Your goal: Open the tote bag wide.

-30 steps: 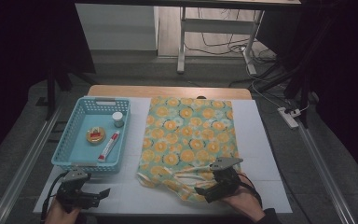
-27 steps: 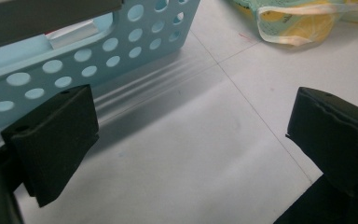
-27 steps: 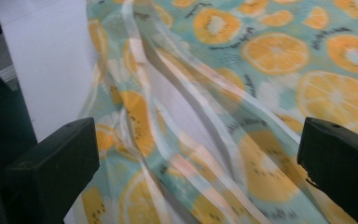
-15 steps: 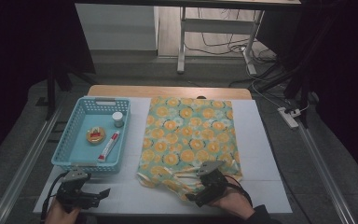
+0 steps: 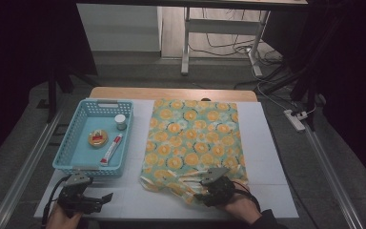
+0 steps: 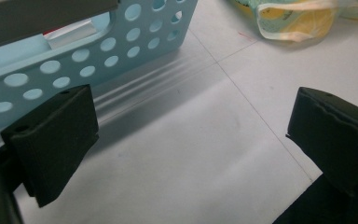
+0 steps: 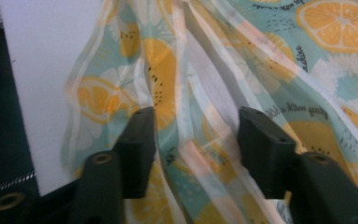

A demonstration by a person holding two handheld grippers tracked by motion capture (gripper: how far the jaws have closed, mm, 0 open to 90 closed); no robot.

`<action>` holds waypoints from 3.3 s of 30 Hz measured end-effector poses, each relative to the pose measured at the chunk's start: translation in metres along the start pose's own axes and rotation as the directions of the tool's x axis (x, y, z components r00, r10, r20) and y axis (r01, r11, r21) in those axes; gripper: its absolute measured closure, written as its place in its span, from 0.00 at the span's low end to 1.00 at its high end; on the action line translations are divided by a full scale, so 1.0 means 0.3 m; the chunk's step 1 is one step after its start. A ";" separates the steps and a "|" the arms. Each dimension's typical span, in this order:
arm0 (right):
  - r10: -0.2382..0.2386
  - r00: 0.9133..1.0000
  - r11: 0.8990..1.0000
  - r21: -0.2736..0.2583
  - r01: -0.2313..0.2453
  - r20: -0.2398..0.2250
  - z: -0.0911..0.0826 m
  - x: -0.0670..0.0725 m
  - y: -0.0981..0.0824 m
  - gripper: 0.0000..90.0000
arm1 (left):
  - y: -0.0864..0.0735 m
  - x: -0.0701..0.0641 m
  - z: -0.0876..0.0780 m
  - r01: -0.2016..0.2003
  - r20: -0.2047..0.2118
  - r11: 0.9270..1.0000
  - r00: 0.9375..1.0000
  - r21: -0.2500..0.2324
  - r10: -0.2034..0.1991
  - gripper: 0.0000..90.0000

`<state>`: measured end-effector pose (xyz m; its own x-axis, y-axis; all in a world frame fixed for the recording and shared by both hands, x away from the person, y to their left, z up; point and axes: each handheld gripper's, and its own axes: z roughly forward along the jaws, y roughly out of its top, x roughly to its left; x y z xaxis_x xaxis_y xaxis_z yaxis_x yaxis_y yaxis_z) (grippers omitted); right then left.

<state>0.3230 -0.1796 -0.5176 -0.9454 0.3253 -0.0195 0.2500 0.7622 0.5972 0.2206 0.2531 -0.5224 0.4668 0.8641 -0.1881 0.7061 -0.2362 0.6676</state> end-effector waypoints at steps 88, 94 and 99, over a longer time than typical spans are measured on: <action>0.182 0.971 0.983 -0.054 -0.176 0.154 0.213 -0.538 0.259 0.98 | 0.001 0.003 0.003 0.007 0.000 1.000 1.000 0.007 -0.007 0.03; 0.190 0.967 0.981 -0.065 -0.181 0.170 0.205 -0.538 0.258 0.88 | 0.001 0.004 0.003 0.006 0.001 1.000 1.000 0.007 -0.007 0.03; 0.217 0.965 0.974 -0.093 -0.205 0.147 0.183 -0.543 0.265 0.76 | 0.001 0.003 0.003 0.006 0.000 1.000 1.000 0.007 -0.006 0.03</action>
<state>0.5083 -0.1413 -0.5109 -0.8275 0.5614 -0.0072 0.4178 0.6243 0.6601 0.2217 0.2534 -0.5231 0.4629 0.8653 -0.1923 0.7124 -0.2341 0.6616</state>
